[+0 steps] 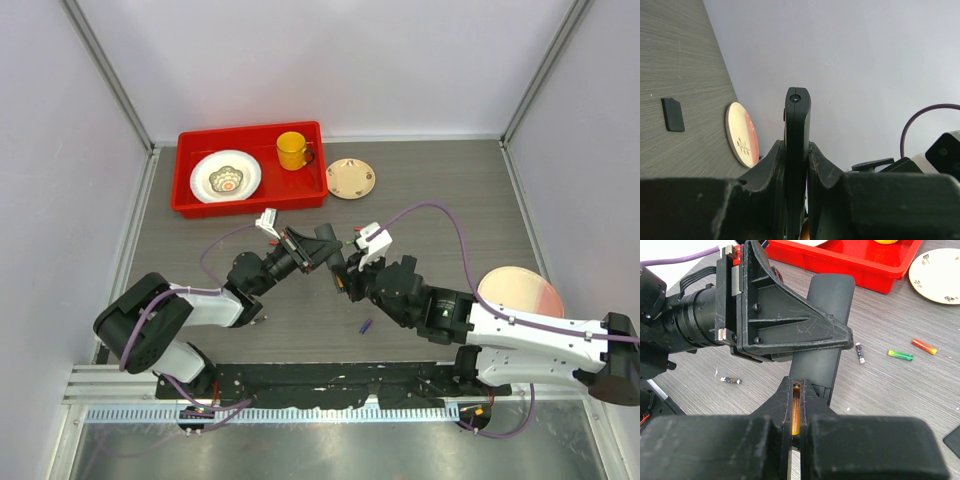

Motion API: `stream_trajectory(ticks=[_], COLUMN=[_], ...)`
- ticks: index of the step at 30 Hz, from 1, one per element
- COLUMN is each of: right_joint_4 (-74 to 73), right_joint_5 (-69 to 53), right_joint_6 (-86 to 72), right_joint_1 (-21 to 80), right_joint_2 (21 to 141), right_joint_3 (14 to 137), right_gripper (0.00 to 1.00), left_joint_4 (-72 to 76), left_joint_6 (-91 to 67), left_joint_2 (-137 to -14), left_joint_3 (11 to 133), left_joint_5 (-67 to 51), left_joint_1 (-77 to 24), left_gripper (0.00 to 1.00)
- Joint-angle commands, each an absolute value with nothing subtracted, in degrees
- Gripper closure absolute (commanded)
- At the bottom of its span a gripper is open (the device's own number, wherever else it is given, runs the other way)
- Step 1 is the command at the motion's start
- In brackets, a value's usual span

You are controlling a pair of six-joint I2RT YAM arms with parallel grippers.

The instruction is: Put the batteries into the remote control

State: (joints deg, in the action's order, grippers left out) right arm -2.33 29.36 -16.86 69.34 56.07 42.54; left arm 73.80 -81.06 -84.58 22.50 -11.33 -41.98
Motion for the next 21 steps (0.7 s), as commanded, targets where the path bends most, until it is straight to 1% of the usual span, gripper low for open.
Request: stream_trajectory(ticks=[1, 9, 21], right_joint_4=[-2.5, -5.2, -10.3], right_joint_5=[29.9, 29.6, 30.6], right_joint_6=[-18.9, -21.2, -23.9], right_joint_1=[70.0, 70.1, 70.0], right_joint_2=[56.9, 58.6, 63.5], right_joint_3=[44.6, 45.8, 48.8], right_gripper=[0.99, 0.99, 0.99], left_joint_4=[88.6, 88.6, 88.6], left_joint_6=[-81.6, -80.9, -80.8], left_joint_2=[-82.5, -81.3, -79.5], left_joint_3=[25.1, 24.4, 24.0], left_joint_5=[-9.1, -5.9, -5.8], left_joint_1=[-41.7, -41.8, -41.8], left_gripper=[1.0, 1.0, 1.0])
